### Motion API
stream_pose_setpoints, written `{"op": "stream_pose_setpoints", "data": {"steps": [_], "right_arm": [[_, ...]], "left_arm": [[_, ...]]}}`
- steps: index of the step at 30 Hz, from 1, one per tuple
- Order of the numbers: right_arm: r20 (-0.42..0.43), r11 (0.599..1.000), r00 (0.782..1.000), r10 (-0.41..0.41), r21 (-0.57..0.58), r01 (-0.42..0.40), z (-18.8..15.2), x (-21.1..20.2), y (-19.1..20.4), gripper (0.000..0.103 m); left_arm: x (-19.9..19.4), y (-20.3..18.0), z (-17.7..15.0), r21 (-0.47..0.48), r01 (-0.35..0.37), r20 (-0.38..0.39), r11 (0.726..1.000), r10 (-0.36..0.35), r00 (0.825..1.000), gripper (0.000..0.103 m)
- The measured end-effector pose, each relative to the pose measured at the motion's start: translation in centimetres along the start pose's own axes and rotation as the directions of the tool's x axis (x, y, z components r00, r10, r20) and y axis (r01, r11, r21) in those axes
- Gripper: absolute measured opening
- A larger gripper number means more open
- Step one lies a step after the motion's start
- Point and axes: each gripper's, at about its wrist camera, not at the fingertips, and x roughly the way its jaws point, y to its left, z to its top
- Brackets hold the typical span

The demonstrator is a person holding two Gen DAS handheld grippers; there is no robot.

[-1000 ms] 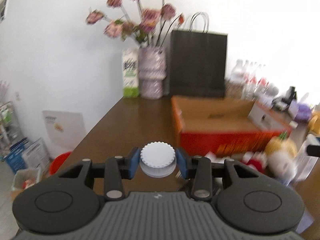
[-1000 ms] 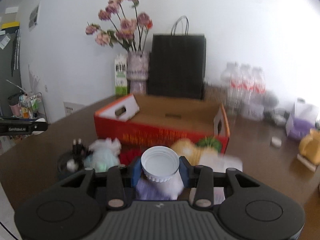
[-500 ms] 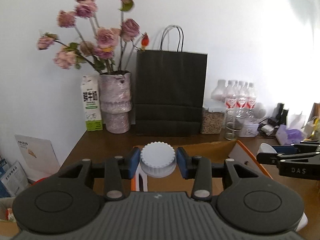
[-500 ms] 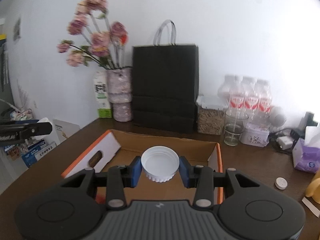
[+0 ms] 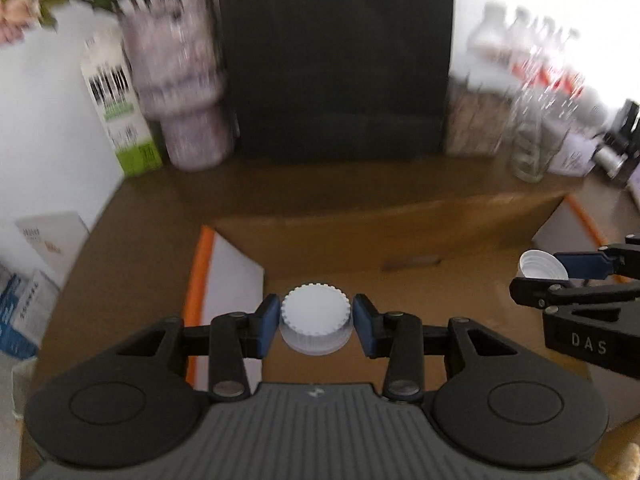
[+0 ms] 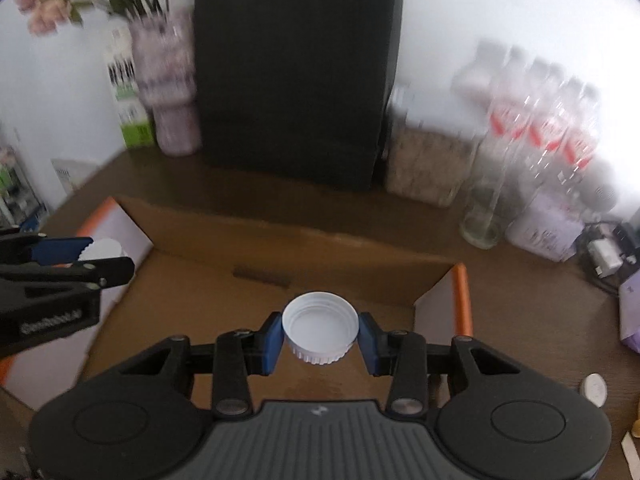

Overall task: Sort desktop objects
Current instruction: 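Carry both caps into the cardboard box and open both grippers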

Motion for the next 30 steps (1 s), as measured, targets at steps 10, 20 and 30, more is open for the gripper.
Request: {"op": "stream_pose_setpoints", "data": {"steps": [10,20,30], "right_arm": [[-0.131,0.999,0.991,-0.017,-0.036,0.013,-1.2,4.1,0.9,0.039],[-0.133,1.0,0.991,-0.008,-0.013,0.007,-1.4,3.2,1.0,0.082],[-0.003,1.0,1.0,0.019,-0.01,-0.019,-1.4,-3.2,0.5,0.098]], "left_arm": [[4.4,0.1,-1.1,0.034,0.011,-0.161,0.999,-0.006,0.987,0.041],[3.3,-0.2,-0.7,0.066,-0.014,-0.126,0.998,0.022,0.992,0.078],[-3.6,1.4,-0.7,0.021,0.005,0.081,1.0,-0.006,0.997,0.103]]}}
